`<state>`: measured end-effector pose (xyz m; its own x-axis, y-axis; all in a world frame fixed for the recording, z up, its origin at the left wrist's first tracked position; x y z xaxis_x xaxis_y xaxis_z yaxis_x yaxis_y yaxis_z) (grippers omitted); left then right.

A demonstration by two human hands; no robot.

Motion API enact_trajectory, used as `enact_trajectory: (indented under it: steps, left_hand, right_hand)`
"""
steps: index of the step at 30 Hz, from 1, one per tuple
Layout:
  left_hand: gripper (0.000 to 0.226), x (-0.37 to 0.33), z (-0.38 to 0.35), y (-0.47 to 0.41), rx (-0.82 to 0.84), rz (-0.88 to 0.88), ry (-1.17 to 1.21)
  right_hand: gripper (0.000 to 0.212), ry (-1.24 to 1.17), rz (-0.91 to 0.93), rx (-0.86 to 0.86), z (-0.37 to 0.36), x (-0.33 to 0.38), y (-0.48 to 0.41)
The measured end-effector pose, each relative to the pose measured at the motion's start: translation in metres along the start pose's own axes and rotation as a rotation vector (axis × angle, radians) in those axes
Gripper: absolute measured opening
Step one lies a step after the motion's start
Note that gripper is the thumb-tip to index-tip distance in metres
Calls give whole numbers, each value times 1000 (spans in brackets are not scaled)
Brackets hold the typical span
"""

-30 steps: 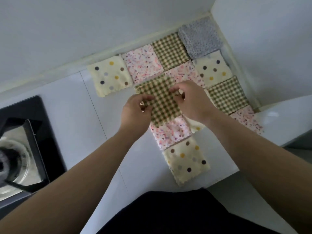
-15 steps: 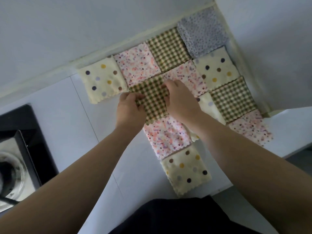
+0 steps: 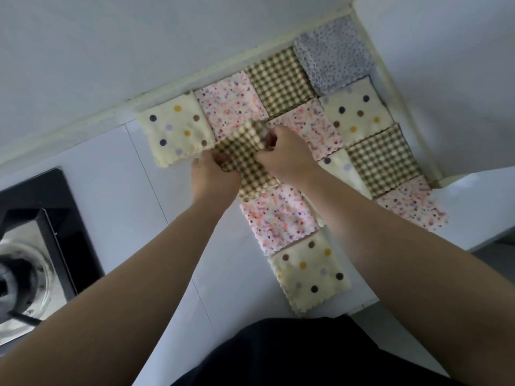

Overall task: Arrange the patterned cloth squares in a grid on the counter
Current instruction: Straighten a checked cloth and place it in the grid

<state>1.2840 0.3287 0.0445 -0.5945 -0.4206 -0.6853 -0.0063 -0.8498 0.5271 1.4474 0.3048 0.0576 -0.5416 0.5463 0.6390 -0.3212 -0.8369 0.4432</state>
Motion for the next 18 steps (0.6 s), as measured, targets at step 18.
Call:
enact_trajectory:
  steps: [18]
  left_hand:
    - [27,-5,21,62,264,197,749]
  right_hand:
    - [23,-360,-80,17,24,16,91]
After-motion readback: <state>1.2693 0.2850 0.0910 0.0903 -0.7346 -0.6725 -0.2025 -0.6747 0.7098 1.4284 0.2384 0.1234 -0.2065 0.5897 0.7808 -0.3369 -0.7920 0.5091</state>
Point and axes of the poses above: each hand's wrist, its own y-axis away from the middle knuckle, its own z-axis out of the back of the hand, x = y × z, the point moved 3 cm from there along -y, towards the middle knuckle, and after that the axes turned 4 degrees about y, right-handed, at the moved point
